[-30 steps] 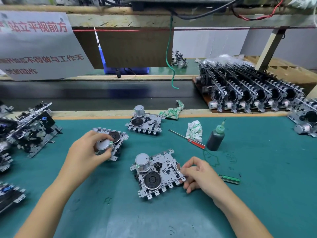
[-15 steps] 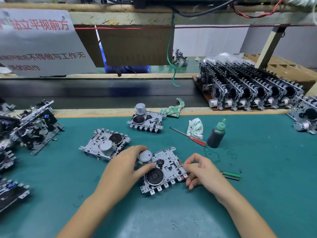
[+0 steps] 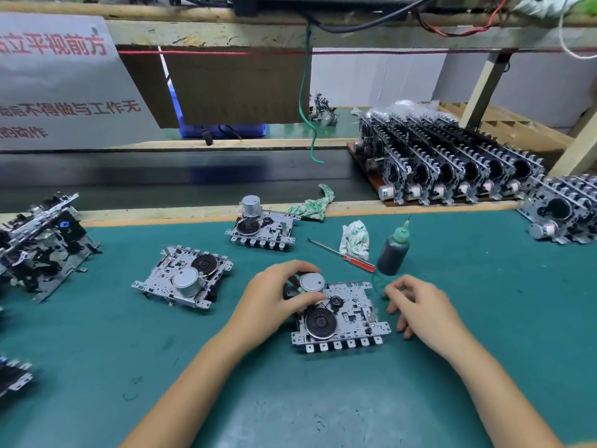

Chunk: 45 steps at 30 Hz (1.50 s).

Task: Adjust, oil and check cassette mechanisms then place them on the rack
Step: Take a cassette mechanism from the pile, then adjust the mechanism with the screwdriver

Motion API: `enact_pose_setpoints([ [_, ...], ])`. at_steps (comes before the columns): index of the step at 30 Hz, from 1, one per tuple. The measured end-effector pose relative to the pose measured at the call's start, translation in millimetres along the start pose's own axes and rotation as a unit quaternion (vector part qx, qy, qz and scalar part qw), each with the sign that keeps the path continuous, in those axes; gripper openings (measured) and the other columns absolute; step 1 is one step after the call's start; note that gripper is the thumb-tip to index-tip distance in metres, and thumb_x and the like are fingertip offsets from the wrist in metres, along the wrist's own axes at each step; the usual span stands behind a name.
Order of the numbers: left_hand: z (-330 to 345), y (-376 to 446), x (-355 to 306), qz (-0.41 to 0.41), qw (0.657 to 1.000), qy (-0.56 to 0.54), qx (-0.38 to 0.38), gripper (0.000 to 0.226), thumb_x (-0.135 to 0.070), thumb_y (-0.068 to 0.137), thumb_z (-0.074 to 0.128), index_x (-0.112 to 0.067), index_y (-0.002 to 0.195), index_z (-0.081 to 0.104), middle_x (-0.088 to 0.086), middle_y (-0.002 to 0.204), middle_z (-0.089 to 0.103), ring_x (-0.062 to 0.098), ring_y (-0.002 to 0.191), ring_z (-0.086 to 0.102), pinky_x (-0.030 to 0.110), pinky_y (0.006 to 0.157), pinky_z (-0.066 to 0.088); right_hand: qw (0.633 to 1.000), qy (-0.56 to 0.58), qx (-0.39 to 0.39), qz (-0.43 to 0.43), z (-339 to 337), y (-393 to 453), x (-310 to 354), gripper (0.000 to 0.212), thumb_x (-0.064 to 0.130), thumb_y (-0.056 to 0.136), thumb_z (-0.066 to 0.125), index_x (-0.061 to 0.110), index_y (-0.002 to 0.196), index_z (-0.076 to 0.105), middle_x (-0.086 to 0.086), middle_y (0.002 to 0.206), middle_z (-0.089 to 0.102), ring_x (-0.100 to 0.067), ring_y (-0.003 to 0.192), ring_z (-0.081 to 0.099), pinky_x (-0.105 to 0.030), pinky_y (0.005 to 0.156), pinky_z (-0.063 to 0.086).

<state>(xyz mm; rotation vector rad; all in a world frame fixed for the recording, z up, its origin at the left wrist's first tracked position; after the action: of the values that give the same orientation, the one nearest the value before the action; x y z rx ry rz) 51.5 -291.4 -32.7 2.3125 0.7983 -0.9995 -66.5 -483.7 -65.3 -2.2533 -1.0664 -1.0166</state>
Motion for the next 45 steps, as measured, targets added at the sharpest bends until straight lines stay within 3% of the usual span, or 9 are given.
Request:
enact_pose_setpoints([
  [6, 29.0, -23.8, 18.6, 0.019, 0.983, -0.015, 0.180, 0.118, -0.060, 0.048, 0.085, -0.061, 0.137, 0.007, -0.045, 0.139, 0.016, -0.020, 0.131, 0.017, -0.002, 0.101, 0.016, 0.998, -0.034, -0.007, -0.056, 10.6, 12.3, 28.7, 0.023, 0.037, 0.094, 0.049, 0.025, 0.075, 0.054, 0.005, 0.065, 0.065, -0.015, 0.054, 0.061, -0.039, 0.061, 0.055],
  [13, 24.6, -20.6, 16.1, 0.031, 0.990, 0.027, 0.136, 0.107, -0.047, 0.059, 0.079, -0.067, 0.133, 0.004, -0.047, 0.138, 0.016, -0.018, 0.132, 0.021, -0.002, 0.100, 0.017, 0.996, 0.001, -0.051, -0.079, 14.5, 9.3, 20.0, 0.020, 0.038, 0.094, 0.047, 0.029, 0.076, 0.047, 0.004, 0.060, 0.064, -0.021, 0.057, 0.061, -0.043, 0.067, 0.051],
  [23, 29.2, -24.4, 23.2, -0.015, 0.986, -0.024, 0.164, 0.129, -0.039, 0.057, 0.087, -0.060, 0.139, -0.010, -0.032, 0.143, 0.020, -0.020, 0.131, 0.019, -0.002, 0.102, 0.015, 0.993, 0.002, -0.055, -0.105, 15.4, 12.4, 22.2, 0.005, 0.032, 0.094, 0.050, 0.030, 0.092, 0.047, -0.003, 0.060, 0.062, -0.023, 0.062, 0.060, -0.045, 0.067, 0.051],
  [29, 30.8, -18.7, 1.4, 0.048, 0.990, 0.081, 0.104, 0.117, -0.038, 0.057, 0.082, -0.060, 0.135, -0.003, -0.040, 0.127, 0.023, -0.029, 0.113, 0.021, -0.003, 0.095, 0.016, 0.989, -0.044, -0.048, -0.133, 18.1, 11.7, 26.2, 0.013, 0.039, 0.093, 0.047, 0.035, 0.081, 0.046, 0.002, 0.059, 0.058, -0.008, 0.052, 0.049, -0.028, 0.059, 0.042],
  [33, 31.1, -18.3, 6.5, 0.044, 0.989, 0.055, 0.129, 0.123, -0.048, 0.052, 0.088, -0.064, 0.135, -0.002, -0.048, 0.131, 0.016, -0.022, 0.125, 0.020, 0.000, 0.101, 0.016, 0.988, -0.038, -0.057, -0.136, 16.5, 10.4, 29.3, 0.012, 0.041, 0.092, 0.046, 0.032, 0.084, 0.051, 0.008, 0.061, 0.057, -0.005, 0.058, 0.051, -0.021, 0.055, 0.036],
  [36, 31.6, -18.2, 12.3, 0.031, 0.991, 0.031, 0.130, 0.123, -0.053, 0.048, 0.088, -0.072, 0.130, -0.002, -0.051, 0.134, 0.014, -0.016, 0.131, 0.021, 0.002, 0.103, 0.018, 0.986, -0.027, -0.049, -0.158, 14.3, 6.9, 37.7, 0.021, 0.049, 0.088, 0.043, 0.033, 0.088, 0.055, 0.018, 0.085, 0.056, 0.000, 0.075, 0.052, -0.022, 0.064, 0.036],
  [39, 32.1, -17.0, 16.6, 0.022, 0.992, 0.005, 0.125, 0.123, -0.054, 0.048, 0.088, -0.070, 0.133, 0.000, -0.050, 0.136, 0.014, -0.014, 0.134, 0.021, 0.003, 0.104, 0.020, 0.973, -0.067, 0.047, -0.215, 25.0, -1.1, 51.4, 0.041, 0.065, 0.081, 0.044, 0.038, 0.110, 0.056, 0.033, 0.108, 0.047, 0.011, 0.106, 0.043, -0.021, 0.088, 0.036],
  [42, 34.3, -17.4, 15.3, 0.030, 0.991, -0.008, 0.131, 0.120, -0.050, 0.053, 0.087, -0.068, 0.135, 0.002, -0.048, 0.138, 0.015, -0.012, 0.135, 0.021, 0.002, 0.103, 0.020, 0.955, -0.088, 0.170, -0.226, 36.8, -13.3, 56.8, 0.076, 0.077, 0.061, 0.053, 0.053, 0.130, 0.033, 0.039, 0.127, 0.035, 0.018, 0.123, 0.028, -0.013, 0.102, 0.025],
  [45, 36.8, -18.7, 14.2, 0.033, 0.989, -0.027, 0.140, 0.125, -0.044, 0.054, 0.087, -0.066, 0.137, -0.003, -0.050, 0.138, 0.011, -0.014, 0.135, 0.017, 0.000, 0.102, 0.017, 0.910, -0.261, 0.177, -0.271, 44.0, -22.2, 60.5, 0.116, 0.081, 0.050, 0.061, 0.046, 0.146, 0.007, 0.029, 0.143, 0.021, 0.010, 0.132, 0.012, -0.010, 0.106, 0.008],
])
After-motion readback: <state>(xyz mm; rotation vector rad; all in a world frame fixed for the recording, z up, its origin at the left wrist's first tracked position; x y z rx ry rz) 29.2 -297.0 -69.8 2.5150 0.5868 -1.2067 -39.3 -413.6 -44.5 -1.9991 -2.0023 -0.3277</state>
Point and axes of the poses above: each hand's wrist, its own y-axis towards the middle knuckle, its own z-axis out of the palm, x = y × z, the point moved 10 cm from there along y, towards the middle knuckle
